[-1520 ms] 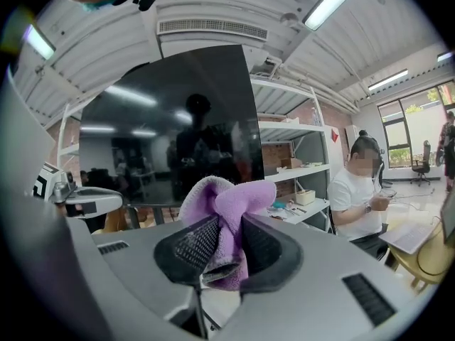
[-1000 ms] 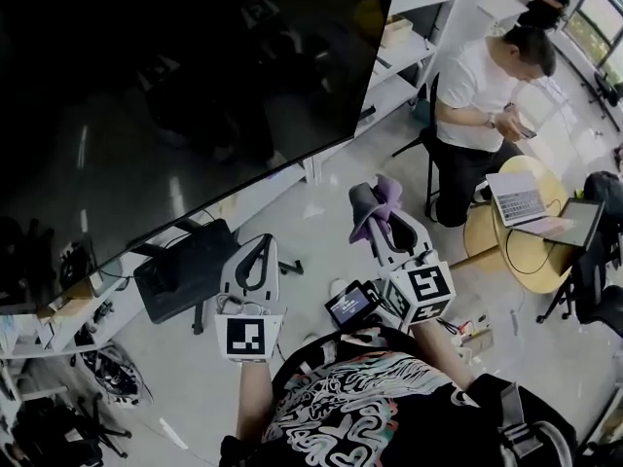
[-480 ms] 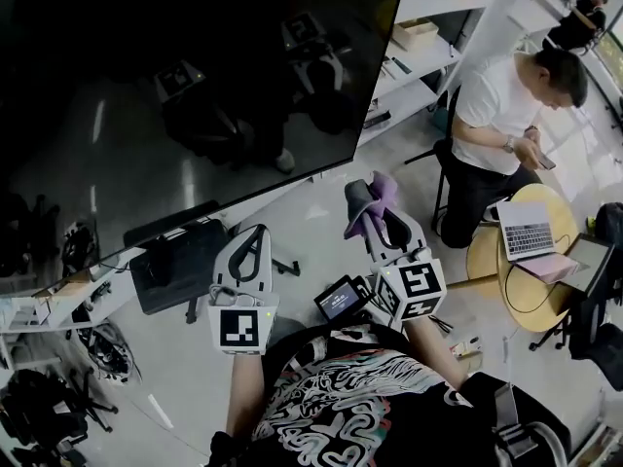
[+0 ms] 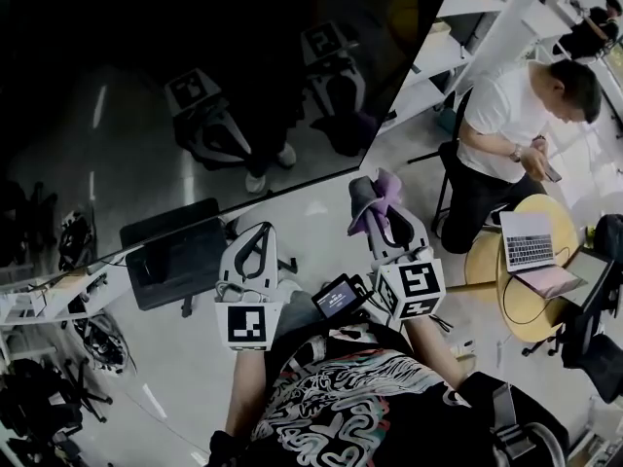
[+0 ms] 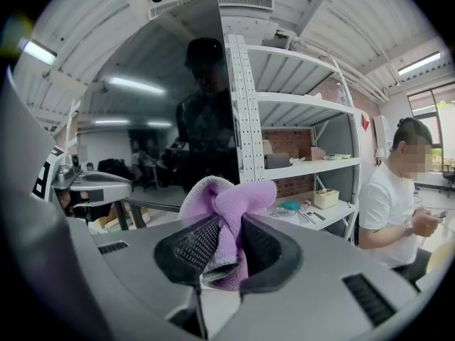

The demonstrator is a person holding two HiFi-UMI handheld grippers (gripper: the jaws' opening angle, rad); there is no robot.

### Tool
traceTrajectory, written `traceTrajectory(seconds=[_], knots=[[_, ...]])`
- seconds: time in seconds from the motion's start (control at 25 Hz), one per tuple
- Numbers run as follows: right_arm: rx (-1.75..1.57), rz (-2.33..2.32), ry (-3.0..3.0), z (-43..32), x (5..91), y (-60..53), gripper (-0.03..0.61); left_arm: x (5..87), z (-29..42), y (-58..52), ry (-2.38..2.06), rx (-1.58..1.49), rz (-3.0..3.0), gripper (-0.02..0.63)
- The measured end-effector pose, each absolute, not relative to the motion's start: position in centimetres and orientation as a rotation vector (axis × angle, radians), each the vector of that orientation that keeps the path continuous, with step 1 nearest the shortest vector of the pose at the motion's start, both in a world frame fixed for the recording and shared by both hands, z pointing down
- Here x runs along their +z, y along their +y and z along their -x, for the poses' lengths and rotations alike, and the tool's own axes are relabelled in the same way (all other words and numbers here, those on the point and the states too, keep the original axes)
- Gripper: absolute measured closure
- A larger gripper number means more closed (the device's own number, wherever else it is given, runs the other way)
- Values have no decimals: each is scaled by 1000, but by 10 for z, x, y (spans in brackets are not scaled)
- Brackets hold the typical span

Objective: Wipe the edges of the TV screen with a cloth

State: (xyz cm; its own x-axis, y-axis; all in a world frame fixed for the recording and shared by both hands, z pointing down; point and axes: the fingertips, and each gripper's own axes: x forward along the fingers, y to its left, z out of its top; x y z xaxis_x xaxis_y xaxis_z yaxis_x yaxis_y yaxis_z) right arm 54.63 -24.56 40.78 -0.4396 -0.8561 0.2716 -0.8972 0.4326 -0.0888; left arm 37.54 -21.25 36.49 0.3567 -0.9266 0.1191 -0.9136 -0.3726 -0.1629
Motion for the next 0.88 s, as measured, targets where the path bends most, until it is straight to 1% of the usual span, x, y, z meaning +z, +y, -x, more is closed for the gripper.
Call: traceTrajectory(seconds=[0.32, 0.68, 0.88], knots=[[304, -1557, -2465, -541, 413, -259, 468, 382, -369, -219, 1733, -374, 2555, 595], [299, -1543, -2445, -530, 418, -278, 468, 385, -356, -234, 1772, -255, 2562, 595], [289, -1537, -2449, -525, 420, -289, 468, 388, -353, -240, 1762, -313, 2566, 595]])
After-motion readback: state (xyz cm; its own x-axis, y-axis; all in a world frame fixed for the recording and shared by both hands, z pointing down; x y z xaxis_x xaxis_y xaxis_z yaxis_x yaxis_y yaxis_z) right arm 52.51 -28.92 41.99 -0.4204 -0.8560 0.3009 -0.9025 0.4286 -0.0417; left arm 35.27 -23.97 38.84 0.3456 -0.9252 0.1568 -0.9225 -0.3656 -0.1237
